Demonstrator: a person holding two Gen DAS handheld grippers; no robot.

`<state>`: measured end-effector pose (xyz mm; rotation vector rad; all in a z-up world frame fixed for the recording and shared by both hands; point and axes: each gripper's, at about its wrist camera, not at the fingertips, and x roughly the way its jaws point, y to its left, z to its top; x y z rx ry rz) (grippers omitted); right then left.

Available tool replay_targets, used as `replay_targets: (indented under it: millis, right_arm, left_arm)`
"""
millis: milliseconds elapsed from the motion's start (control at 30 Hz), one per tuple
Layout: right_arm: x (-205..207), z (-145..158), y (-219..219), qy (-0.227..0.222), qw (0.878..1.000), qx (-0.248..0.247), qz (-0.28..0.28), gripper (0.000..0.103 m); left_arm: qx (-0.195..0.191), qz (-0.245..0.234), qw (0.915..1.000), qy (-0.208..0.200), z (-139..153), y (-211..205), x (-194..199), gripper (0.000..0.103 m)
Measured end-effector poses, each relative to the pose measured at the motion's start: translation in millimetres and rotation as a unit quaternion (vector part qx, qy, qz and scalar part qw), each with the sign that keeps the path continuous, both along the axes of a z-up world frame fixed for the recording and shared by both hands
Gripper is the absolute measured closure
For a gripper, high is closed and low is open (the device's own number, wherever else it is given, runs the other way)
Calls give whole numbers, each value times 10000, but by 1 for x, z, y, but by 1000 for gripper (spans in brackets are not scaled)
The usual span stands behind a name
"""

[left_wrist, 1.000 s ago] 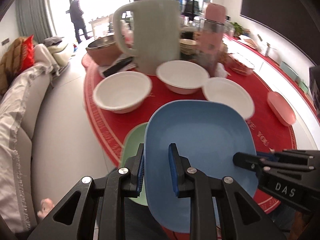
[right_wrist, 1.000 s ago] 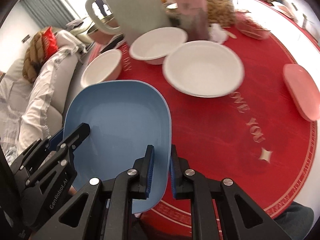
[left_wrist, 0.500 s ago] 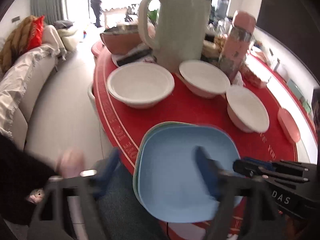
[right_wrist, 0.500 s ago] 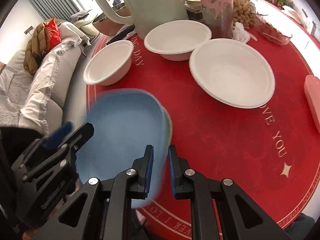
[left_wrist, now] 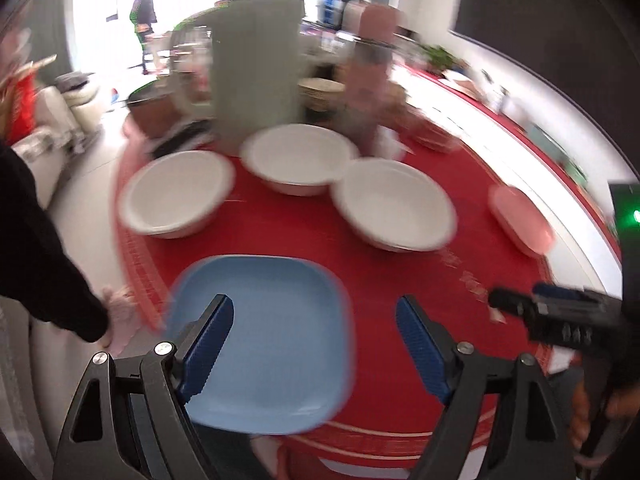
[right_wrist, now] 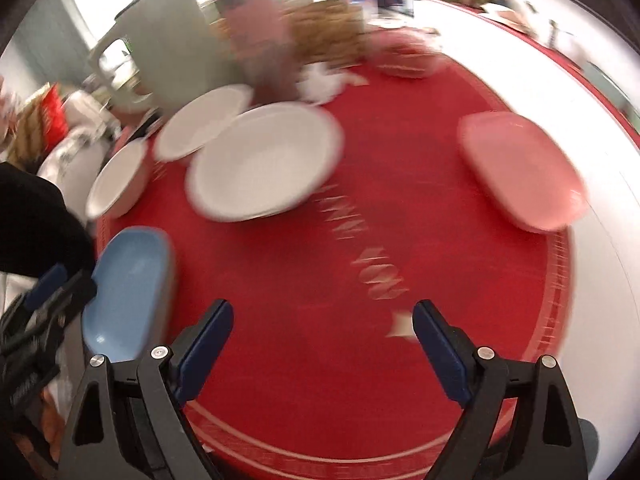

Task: Organize plates and bowls
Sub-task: 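Open both grippers off the blue plate and move toward the pink plate, then close the right gripper on the pink plate rim while the left gripper grips it too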

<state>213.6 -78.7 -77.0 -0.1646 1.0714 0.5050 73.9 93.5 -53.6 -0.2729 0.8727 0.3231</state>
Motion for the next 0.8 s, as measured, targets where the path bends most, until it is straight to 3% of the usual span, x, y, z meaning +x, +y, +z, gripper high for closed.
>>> replay_targets:
  millis: [233,400,600,800]
  right_arm:
    - [37,6,-89,-118,9942,203,-1046,11]
    - [64,8,-134,-205,9890,140,-1456,11]
    - [112,5,-158,-510,9854,-105,-1620,11]
    - [159,-4,-147,-741,9893,-335,-1214,11]
  left_arm:
    - [-565,-867,9939,383,-3,-76,75,17]
    - [-577,-1115,9907,522,-7,-120,130,17]
    - [-507,-887,9932,565,-16,-143,191,17]
    - [-435,-734,9930,812,-34,-154,247,17]
